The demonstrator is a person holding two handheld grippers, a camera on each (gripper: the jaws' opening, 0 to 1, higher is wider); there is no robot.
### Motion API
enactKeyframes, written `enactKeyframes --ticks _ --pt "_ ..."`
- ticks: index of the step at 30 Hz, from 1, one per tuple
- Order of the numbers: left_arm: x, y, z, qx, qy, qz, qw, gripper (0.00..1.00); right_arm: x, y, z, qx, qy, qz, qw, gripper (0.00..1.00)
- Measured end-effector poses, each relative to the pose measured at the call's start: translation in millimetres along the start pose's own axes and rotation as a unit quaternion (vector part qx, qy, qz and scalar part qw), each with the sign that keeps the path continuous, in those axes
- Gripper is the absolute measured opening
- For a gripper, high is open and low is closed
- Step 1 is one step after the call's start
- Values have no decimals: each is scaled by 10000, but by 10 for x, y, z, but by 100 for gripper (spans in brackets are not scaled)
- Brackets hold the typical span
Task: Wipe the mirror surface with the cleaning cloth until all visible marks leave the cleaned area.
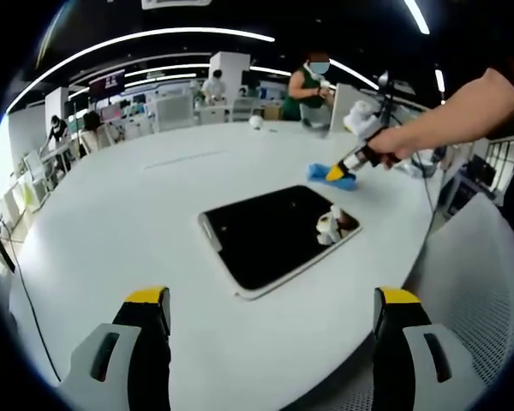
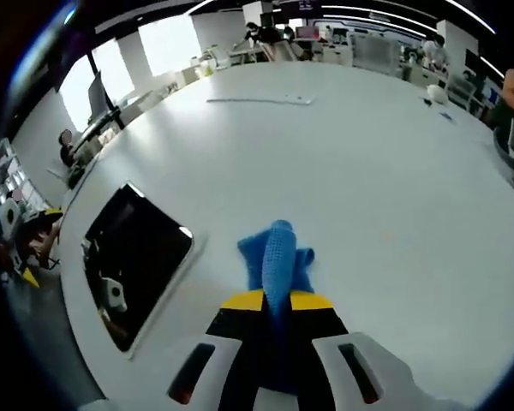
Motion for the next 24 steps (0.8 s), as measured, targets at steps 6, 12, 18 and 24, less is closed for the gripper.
enactKeyframes --ticks 6,12,18,24 --pt "0 2 3 -9 0 -11 10000 99 2 -1 -26 -75 110 99 9999 4" --pt "-1 1 9 -16 -19 3 10000 99 12 36 -9 -184 -351 245 9989 0" --pt "3 0 8 -16 -27 12 10000 99 63 116 -62 -176 -531 307 9980 1" --pt "6 0 6 -17 -44 14 10000 99 112 244 -183 -75 -729 354 9967 1"
Point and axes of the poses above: the point that each gripper's makers call its tool centre point, and the gripper's own axes: y roughly backward along the fingers, x roughly to its right, z roughly out of its underside, the point moved 1 cm from there along y, roughly backward along the fingers, and after that the axes turned 7 degrees about x, right-handed, at the moved point
